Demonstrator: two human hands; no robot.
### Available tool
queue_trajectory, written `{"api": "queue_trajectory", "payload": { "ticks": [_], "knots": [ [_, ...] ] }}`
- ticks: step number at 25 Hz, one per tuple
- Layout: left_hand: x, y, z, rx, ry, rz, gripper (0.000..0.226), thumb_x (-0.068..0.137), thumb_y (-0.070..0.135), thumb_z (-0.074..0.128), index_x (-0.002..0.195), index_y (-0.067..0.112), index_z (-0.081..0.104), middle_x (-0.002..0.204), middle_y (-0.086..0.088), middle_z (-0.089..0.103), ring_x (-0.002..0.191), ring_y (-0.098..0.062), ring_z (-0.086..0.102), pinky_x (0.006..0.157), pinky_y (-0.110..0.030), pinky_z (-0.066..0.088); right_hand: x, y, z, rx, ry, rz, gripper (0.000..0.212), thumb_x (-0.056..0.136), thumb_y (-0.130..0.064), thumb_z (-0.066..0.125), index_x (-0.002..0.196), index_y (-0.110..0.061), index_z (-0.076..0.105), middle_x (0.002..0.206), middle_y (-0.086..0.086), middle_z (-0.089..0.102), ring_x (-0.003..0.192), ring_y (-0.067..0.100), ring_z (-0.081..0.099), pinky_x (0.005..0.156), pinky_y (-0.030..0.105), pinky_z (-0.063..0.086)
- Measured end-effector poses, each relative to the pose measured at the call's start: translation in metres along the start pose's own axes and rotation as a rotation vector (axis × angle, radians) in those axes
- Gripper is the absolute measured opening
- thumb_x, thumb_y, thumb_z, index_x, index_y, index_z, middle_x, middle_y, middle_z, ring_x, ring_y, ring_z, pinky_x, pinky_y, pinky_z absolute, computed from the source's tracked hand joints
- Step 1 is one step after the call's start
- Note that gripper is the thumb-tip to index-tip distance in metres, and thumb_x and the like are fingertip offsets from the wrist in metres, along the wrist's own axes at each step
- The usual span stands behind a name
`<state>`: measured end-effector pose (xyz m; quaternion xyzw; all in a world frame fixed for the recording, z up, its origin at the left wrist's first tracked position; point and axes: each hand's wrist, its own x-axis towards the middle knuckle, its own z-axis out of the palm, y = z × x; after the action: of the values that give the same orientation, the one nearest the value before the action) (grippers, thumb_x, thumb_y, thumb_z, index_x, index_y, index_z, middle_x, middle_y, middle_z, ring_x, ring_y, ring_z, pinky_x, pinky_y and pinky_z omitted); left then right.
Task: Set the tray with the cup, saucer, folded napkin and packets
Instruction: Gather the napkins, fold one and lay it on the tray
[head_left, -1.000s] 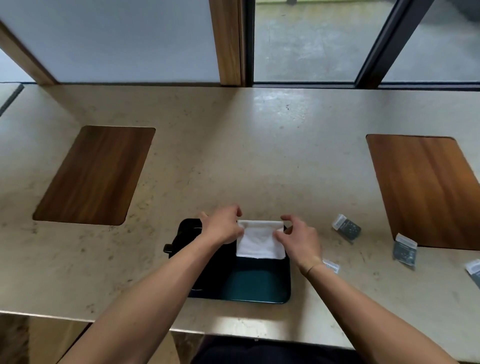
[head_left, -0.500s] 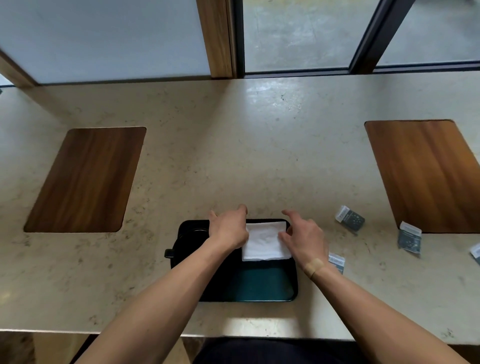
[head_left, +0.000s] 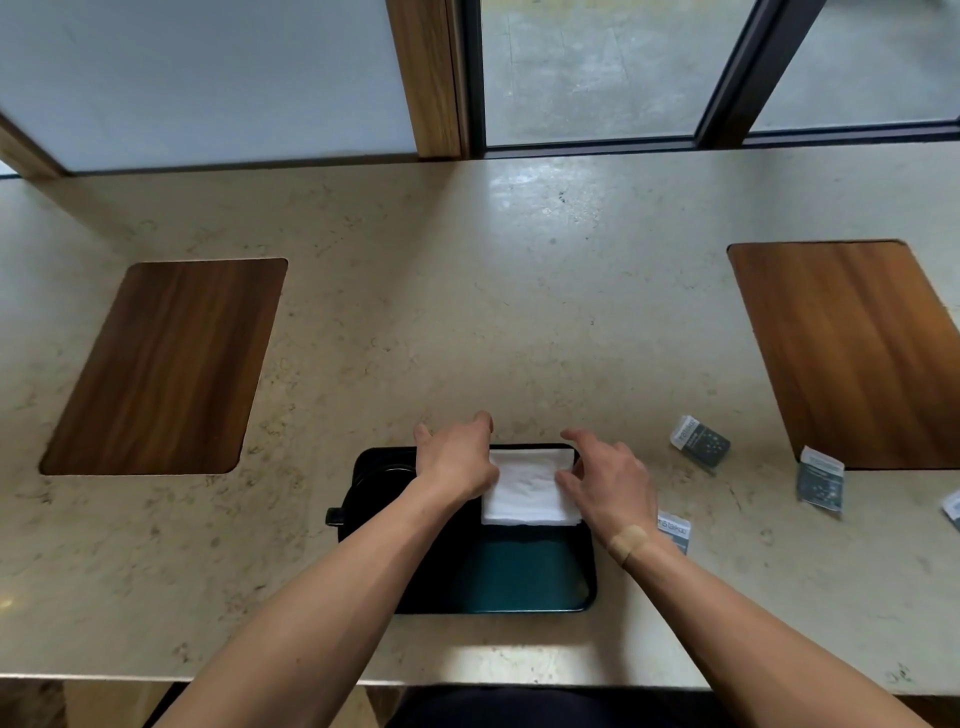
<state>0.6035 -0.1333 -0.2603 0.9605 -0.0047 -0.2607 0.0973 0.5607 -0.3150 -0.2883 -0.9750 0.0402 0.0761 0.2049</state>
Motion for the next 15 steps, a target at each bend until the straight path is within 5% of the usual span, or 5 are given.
{"api": "queue_trajectory", "payload": {
  "ticks": [10,15],
  "knots": [
    [0.003,0.000,-0.008,0.010,-0.069,-0.009,0.048,0.071,0.019,0.062,0.117,0.022,0.049,0.083,0.001,0.066,0.086,-0.025,0.062,0.106,-0.050,0.025,0.005,0.001,-0.007,0.017,-0.090,-0.042,0.045,0.086,-0.032,0.061,0.130,-0.033,0.051,0.108,-0.003,0.066,0.105,0.022,0.055,0.085,0.035,0.045],
    [0.009,-0.008,-0.021,-0.055,-0.065,0.030,0.040,0.078,0.034,0.063,0.115,0.025,0.052,0.086,0.003,0.063,0.090,-0.022,0.060,0.103,-0.048,0.032,0.010,-0.001,-0.016,0.135,-0.074,-0.056,0.034,0.084,-0.031,0.059,0.118,-0.030,0.061,0.085,-0.007,0.059,0.089,0.017,0.057,0.073,0.032,0.047]
  ]
}}
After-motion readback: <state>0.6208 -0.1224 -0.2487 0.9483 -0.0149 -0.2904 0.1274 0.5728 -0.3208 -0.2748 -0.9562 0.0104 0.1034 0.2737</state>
